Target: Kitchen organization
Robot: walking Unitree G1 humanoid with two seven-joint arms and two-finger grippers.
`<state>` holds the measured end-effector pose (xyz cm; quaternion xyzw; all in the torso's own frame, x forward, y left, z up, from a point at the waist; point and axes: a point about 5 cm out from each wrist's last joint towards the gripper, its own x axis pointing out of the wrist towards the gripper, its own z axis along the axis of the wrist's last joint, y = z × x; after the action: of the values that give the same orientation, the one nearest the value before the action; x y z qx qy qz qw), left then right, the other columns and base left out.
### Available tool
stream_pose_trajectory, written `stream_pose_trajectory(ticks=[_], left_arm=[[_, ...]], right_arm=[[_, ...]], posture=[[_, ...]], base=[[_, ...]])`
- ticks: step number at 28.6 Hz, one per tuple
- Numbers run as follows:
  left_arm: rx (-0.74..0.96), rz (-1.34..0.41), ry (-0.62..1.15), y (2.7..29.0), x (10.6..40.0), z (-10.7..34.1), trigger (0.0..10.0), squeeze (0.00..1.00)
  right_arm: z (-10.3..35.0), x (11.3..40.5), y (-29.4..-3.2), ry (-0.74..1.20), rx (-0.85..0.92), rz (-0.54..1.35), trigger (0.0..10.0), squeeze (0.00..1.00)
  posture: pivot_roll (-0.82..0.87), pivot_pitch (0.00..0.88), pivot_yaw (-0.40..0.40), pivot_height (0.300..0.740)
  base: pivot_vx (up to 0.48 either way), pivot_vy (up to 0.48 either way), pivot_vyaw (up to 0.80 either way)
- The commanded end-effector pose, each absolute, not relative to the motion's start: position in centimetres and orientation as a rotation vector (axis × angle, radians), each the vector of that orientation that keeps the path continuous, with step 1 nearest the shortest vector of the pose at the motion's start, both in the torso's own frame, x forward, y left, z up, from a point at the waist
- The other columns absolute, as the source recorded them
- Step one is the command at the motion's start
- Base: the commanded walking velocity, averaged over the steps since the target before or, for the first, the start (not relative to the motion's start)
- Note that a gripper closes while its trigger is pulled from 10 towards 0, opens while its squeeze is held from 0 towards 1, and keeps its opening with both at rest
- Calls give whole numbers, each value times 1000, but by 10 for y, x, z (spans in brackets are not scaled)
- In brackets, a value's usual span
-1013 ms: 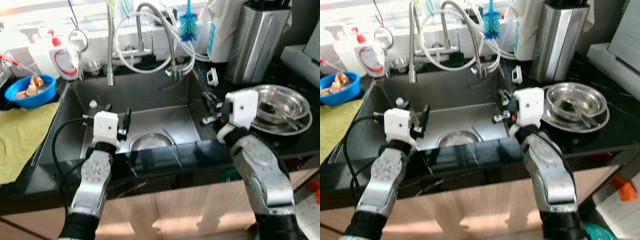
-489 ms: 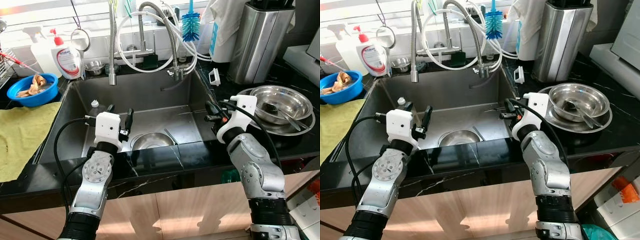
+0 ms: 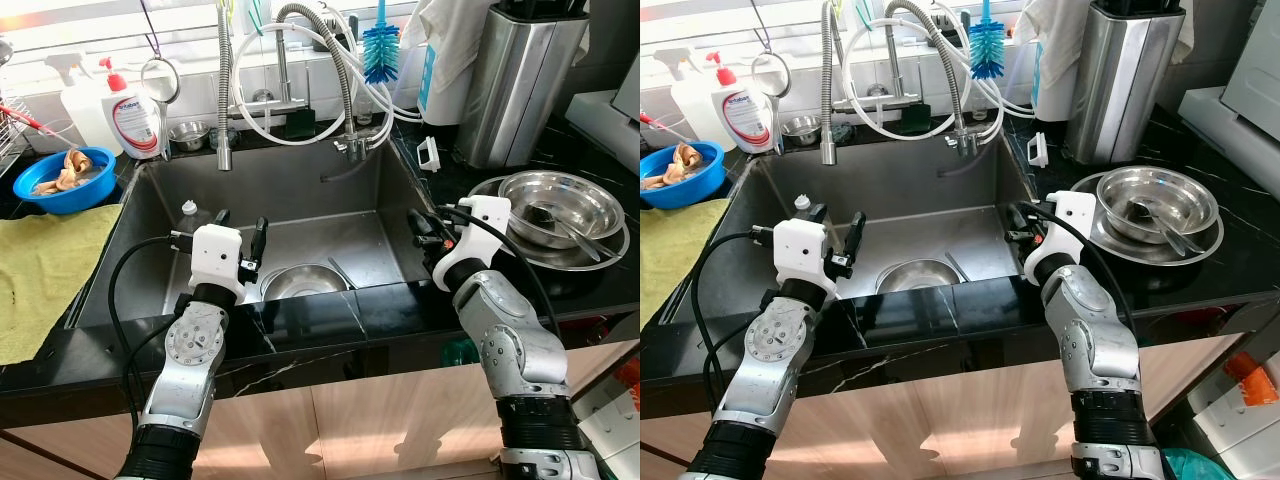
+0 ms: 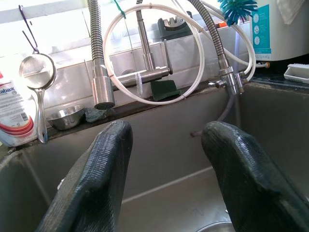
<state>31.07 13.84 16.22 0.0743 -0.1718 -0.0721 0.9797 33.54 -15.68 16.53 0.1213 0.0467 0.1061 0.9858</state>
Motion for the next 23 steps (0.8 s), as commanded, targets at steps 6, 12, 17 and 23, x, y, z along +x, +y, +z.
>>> stream_pose_trajectory(ticks=[6,12,17,23], left_arm=[[146,-142,-338,140,311,163,10000,0],[144,-142,-336,139,311,163,10000,0],[142,-140,-337,139,311,162,10000,0],[140,-141,-335,138,311,162,10000,0]], right_arm=[[211,332,-156,-160,21,130,10000,0],[239,309,-159,-359,-103,11,10000,0],[242,278,-173,-451,-164,-143,10000,0],[243,250,-198,-475,-184,-290,10000,0]], posture=[[-141,0,79,740],[-151,0,82,740],[-154,0,79,740],[-169,0,81,740]], base=[[0,0,0],[0,0,0],[0,0,0],[0,0,0]])
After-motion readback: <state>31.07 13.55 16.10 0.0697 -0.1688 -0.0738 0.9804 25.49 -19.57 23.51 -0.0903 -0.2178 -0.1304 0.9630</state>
